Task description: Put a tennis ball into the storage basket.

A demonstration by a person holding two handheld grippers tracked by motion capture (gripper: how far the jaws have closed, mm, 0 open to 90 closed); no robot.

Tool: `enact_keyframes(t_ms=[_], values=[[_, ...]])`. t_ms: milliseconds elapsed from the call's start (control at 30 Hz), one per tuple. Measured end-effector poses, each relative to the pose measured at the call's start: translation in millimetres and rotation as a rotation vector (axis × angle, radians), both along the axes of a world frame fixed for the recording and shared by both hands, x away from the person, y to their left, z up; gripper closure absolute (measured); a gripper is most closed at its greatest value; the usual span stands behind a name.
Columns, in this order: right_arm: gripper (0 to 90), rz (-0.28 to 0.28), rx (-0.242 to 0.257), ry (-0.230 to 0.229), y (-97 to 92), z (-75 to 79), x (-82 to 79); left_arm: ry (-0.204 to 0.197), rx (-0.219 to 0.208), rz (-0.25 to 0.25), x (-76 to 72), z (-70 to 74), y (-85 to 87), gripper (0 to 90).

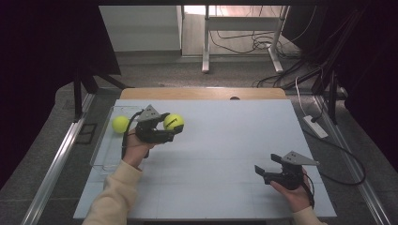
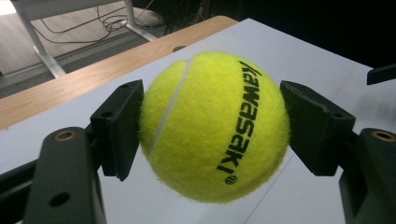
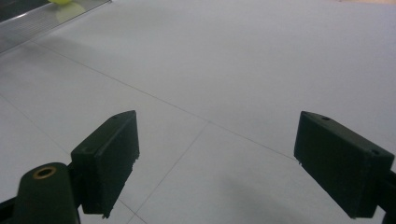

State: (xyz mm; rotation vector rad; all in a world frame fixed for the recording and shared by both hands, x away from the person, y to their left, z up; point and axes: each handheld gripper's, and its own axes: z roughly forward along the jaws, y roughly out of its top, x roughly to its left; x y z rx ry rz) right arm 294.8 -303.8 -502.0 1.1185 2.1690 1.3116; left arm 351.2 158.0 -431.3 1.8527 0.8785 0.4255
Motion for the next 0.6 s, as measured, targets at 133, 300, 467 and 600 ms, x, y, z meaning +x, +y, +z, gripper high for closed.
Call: enact_keyframes(t_ms=[133,300,467,600], values=[[14.3,-0.002,0.000,0.000,-0.1,-0.1,0.3,0.003,-0.002,0.009,-1.7,-1.9,5.5,26.6],[14.3,0.001,-0.001,-0.002,0.7,-0.3,0.5,0.007,-0.002,0.021,-2.5,-3.9,13.0,26.6],[14.3,-0.002,-0.001,-0.001,0.2,-0.6,0.9,0.012,-0.001,0.039,-2.2,-4.4,19.5,26.6],[14.3,-0.002,0.000,-0.001,0.2,-0.6,1.0,0.014,0.004,0.053,-1.6,-4.0,25.0,26.6]])
